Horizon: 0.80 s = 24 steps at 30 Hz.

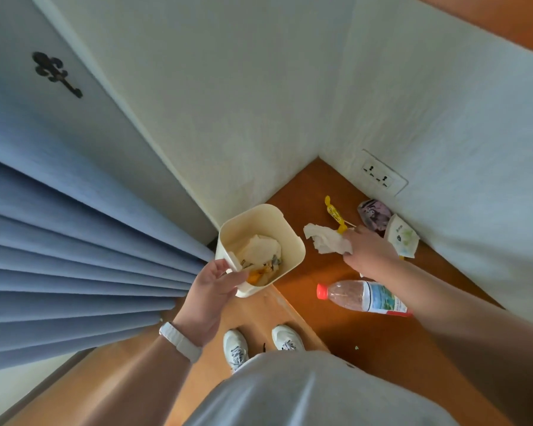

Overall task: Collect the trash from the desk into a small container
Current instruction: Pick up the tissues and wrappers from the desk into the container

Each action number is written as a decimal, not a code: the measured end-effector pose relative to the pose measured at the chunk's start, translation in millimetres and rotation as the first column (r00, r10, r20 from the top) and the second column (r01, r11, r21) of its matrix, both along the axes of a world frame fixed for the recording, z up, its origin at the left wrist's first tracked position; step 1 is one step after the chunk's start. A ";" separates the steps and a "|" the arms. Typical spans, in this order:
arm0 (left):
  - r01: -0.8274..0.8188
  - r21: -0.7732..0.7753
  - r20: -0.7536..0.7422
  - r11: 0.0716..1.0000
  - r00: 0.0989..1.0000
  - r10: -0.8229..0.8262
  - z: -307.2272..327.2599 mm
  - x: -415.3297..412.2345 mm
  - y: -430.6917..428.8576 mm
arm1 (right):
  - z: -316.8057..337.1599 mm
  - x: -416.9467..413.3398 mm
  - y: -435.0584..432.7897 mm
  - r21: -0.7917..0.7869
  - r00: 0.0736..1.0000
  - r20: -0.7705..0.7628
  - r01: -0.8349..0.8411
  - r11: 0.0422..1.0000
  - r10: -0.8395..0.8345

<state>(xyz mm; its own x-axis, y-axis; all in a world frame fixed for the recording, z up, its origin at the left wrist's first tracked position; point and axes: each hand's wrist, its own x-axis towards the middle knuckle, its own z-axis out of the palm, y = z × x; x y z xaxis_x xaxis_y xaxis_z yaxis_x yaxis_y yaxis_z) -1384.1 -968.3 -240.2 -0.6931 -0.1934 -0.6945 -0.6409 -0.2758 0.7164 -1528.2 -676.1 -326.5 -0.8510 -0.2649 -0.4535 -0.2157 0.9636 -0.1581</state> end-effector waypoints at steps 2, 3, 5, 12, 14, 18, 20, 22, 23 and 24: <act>-0.017 -0.003 0.007 1.000 1.000 0.017 -0.5 -1.4 3.3 | -11.8 -2.7 -0.7 0.006 0.999 0.025 -0.039 0.999 0.039; -0.026 -0.005 0.013 1.000 1.000 0.026 0.2 -2.2 5.1 | -16.9 -3.7 -1.2 0.008 0.999 0.031 -0.042 0.999 0.042; -0.033 -0.014 0.018 0.999 0.999 0.033 1.0 -3.5 7.9 | -23.5 -5.5 -2.7 -0.005 0.999 0.031 -0.010 1.000 0.010; 0.023 -0.023 0.020 0.999 1.000 -0.023 4.2 -7.0 5.3 | -14.3 -2.0 -7.0 -0.119 0.994 0.001 0.109 0.987 -0.110; 0.040 -0.015 0.012 0.999 0.999 -0.040 5.6 -8.6 3.9 | -1.9 0.9 -8.8 -0.167 0.989 -0.032 0.138 0.976 -0.145; 0.067 0.002 -0.001 0.998 0.998 -0.067 10.5 -11.9 1.8 | 35.1 6.6 -15.2 -0.308 0.974 -0.136 0.134 0.942 -0.183; 0.097 0.016 -0.012 0.995 0.995 -0.097 15.5 -12.7 1.0 | 57.4 10.6 -19.5 -0.385 0.955 -0.225 0.097 0.918 -0.195; 0.117 0.016 -0.019 0.993 0.993 -0.116 19.6 -13.0 -0.7 | 79.6 15.5 -23.9 -0.443 0.917 -0.335 0.048 0.895 -0.215; 0.121 0.008 -0.023 0.993 0.992 -0.121 21.4 -13.4 -2.1 | 89.5 17.7 -26.3 -0.468 0.895 -0.381 0.028 0.883 -0.231; 0.126 -0.001 -0.027 0.992 0.992 -0.126 23.5 -13.8 -3.8 | 99.8 20.4 -29.8 -0.490 0.877 -0.416 0.005 0.872 -0.239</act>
<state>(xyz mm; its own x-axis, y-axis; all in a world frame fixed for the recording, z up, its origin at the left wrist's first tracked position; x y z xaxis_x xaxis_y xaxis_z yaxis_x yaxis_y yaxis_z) -1397.9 -972.2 -216.8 -0.7304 -0.1032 -0.6751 -0.6508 -0.1949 0.7339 -1507.8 -705.9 -226.7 -0.9655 -0.2217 0.1368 -0.2605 0.8239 -0.5033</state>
